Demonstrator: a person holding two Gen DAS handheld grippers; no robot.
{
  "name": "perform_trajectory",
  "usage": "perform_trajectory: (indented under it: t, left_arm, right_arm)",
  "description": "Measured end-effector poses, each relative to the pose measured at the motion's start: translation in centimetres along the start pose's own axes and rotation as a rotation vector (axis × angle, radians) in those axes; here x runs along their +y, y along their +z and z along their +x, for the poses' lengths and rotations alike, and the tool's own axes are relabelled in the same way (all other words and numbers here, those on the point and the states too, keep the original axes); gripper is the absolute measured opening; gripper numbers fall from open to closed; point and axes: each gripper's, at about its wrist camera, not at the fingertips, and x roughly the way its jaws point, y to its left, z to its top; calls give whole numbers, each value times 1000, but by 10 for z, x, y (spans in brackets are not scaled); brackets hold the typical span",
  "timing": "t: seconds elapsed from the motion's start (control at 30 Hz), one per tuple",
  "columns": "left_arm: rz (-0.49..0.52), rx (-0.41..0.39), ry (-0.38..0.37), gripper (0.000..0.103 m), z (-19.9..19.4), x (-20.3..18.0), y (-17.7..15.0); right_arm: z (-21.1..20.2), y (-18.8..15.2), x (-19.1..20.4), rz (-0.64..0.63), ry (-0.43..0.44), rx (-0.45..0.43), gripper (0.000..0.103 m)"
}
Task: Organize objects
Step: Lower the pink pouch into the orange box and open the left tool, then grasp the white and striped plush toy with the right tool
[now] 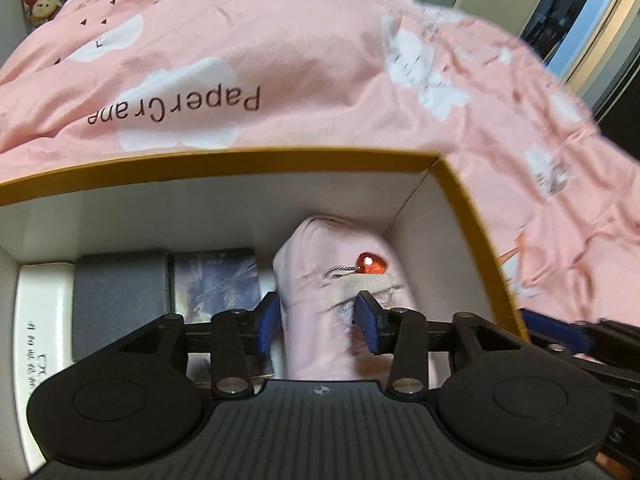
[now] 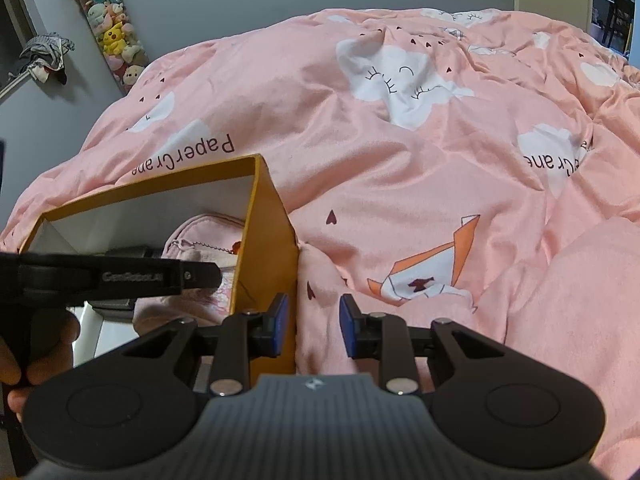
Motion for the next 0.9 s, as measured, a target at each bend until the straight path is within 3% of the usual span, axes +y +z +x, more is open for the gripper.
perform_trajectory:
  t: [0.2,0.4,0.6,0.73,0.9]
  left_arm:
    - [8,38,35,49,9,-6,5]
    - [-13,-6,18,49,-6,-3,0]
    - [22,-180,-21,49,-67,-7,-18]
    - [66,-301,-52,49,-125,-7,-43]
    - [99,-363,-22,49,-174,-4,-86]
  right_arm:
    - [-2,-2,0,-5,0,1,29]
    - [-10,-2,1,-22,-6,-16,34]
    - [-39,-5,6,-44,-10,-78,39]
    - [-68,-14,17,-79,-1,-155,51]
    - [-102,-37,35,-130,30,-208,61]
